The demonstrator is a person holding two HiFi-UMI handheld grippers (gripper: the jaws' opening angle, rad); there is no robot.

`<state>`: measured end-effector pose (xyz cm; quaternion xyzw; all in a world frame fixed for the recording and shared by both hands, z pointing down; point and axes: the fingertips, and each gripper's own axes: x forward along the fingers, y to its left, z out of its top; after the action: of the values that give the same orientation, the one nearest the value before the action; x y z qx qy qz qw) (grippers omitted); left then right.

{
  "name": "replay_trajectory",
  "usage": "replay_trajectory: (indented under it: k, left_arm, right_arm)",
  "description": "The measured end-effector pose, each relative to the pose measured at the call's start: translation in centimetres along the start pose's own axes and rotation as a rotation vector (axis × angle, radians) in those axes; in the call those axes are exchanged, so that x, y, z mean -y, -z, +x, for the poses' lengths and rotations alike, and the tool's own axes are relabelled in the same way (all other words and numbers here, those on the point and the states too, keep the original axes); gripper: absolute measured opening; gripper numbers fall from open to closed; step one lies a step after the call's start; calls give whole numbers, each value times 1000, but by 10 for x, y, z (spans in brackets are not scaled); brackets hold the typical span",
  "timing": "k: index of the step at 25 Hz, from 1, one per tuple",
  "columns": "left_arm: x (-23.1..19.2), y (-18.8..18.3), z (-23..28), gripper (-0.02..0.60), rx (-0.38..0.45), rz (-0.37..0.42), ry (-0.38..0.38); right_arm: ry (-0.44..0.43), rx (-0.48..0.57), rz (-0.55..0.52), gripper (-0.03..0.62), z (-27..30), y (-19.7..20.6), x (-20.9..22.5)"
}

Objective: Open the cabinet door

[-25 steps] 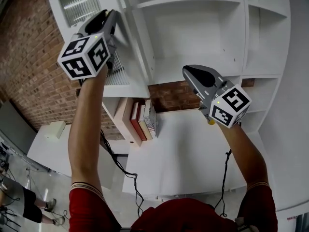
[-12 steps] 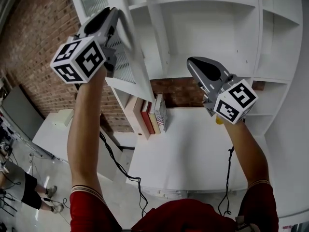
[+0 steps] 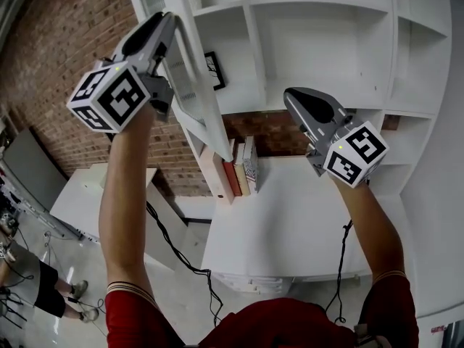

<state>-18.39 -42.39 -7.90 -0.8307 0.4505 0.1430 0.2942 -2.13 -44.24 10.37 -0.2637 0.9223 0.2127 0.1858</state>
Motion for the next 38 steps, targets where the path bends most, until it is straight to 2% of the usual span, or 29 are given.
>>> replay_trajectory:
  k: [14,21,28,38]
  left_arm:
    - [-55,-34,-89,95,75,-55,4]
    - [-78,-41,-115,98,62,-47,-18]
    - [-112,-75,-166,85,90,-80,-48]
    - [-144,-44,-167,64,54,-64,-103]
  right_arm:
    - [-1,-28,-6,12,23,4,-51]
    - [9,-32,-15,12,30,2,-67]
    - [22,-46,-41,14,41,-28,-112]
    - [17,-47,-21,12,48,0,-104]
